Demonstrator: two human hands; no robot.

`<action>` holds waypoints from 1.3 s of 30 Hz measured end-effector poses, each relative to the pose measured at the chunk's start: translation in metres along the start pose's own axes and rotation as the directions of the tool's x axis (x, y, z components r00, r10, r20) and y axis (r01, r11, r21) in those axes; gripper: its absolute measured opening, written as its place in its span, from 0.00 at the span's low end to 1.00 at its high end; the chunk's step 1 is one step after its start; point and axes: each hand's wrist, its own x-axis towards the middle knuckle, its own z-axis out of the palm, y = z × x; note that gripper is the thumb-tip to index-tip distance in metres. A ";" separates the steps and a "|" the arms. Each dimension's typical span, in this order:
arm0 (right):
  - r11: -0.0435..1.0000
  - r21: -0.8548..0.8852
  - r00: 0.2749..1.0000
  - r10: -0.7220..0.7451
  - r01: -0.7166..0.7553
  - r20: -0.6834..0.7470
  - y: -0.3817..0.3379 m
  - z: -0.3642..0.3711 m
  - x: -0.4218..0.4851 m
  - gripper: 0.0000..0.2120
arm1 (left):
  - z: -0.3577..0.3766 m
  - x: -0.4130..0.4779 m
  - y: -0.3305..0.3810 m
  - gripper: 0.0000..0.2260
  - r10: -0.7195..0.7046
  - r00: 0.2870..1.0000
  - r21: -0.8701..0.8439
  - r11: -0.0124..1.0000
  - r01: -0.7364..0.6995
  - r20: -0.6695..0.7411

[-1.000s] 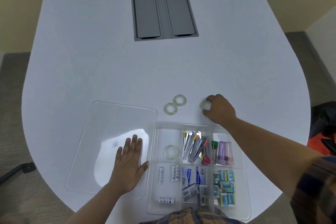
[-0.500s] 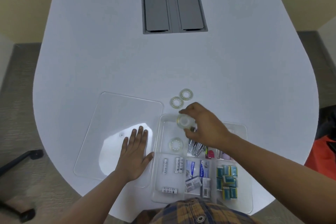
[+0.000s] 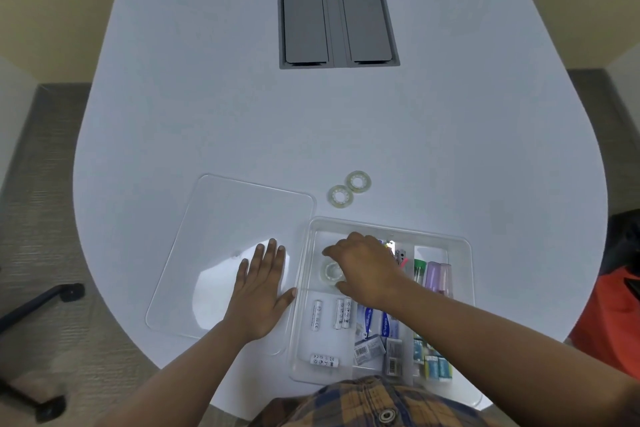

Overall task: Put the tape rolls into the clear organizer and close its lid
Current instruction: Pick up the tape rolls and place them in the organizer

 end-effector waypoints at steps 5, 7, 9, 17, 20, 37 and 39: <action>1.000 -0.019 0.999 -0.022 0.021 -0.035 0.001 0.011 0.003 0.29 | -0.001 0.000 0.001 0.37 0.001 1.000 -0.015 1.000 -0.001 -0.006; 0.998 0.053 0.998 -0.017 0.020 -0.056 0.001 0.013 0.002 0.27 | -0.002 0.000 0.001 0.37 0.002 1.000 -0.025 1.000 -0.002 -0.012; 0.979 0.201 0.994 0.001 0.021 -0.109 0.002 0.012 -0.002 0.22 | -0.003 0.000 0.002 0.38 0.000 1.000 -0.022 1.000 0.000 -0.011; 0.956 0.292 0.874 0.157 -0.019 -0.459 0.041 0.006 -0.033 0.14 | -0.014 -0.001 0.010 0.32 -0.032 0.994 -0.150 0.988 0.017 -0.102; 0.971 0.202 0.861 0.211 -0.129 -0.462 0.062 0.016 -0.044 0.23 | -0.027 0.005 0.020 0.26 -0.062 0.979 -0.235 0.972 0.016 -0.193; 0.962 0.201 0.873 0.254 -0.184 -0.416 0.073 0.047 -0.052 0.33 | -0.106 0.133 0.107 0.22 -0.019 0.988 -0.109 0.994 0.003 -0.153; 0.962 0.204 0.872 0.252 -0.179 -0.419 0.073 0.047 -0.052 0.32 | -0.104 0.146 0.114 0.22 -0.101 0.987 -0.047 0.994 0.096 -0.122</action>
